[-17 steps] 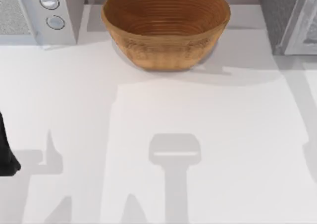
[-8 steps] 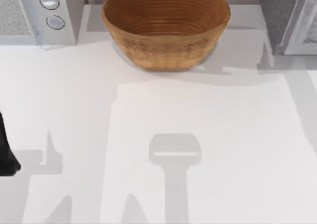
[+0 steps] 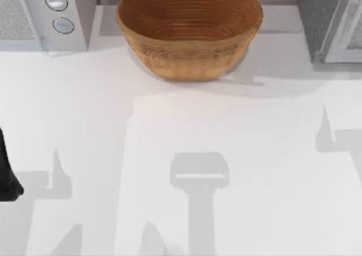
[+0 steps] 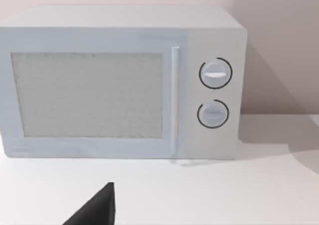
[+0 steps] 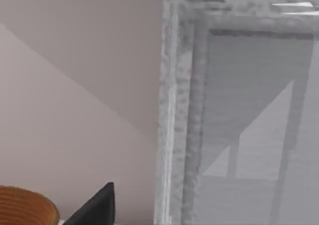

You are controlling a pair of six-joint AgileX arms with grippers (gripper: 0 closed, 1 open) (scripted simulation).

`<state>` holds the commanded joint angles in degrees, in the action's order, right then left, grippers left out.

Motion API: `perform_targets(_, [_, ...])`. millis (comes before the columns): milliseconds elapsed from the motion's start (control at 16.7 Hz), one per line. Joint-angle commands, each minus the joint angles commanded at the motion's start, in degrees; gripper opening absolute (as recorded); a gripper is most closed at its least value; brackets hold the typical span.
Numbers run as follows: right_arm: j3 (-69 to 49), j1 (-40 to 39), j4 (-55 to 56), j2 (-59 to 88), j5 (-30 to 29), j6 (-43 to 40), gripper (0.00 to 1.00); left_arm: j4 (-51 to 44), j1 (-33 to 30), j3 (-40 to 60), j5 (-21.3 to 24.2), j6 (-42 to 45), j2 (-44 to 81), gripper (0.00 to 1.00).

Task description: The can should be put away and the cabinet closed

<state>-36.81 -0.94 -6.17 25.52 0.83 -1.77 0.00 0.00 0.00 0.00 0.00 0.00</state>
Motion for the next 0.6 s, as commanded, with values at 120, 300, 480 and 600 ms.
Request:
perform_targets(120, [10.68,0.37,1.86,-7.21,-0.13,0.36,1.00,0.00,0.00,0.00,0.00,0.00,0.00,1.00])
perform_targets(300, [23.76,0.73,4.13,-16.34,-0.39,0.93,1.00,0.00,0.00,0.00,0.00,0.00,0.00,1.00])
perform_targets(480, [32.58,0.90,5.57,-22.64,-0.66,1.45,1.00,0.00,0.00,0.00,0.00,0.00,0.00,1.00])
perform_targets(600, [35.94,0.94,6.06,-24.95,-0.78,1.70,1.00,0.00,0.00,0.00,0.00,0.00,0.00,1.00])
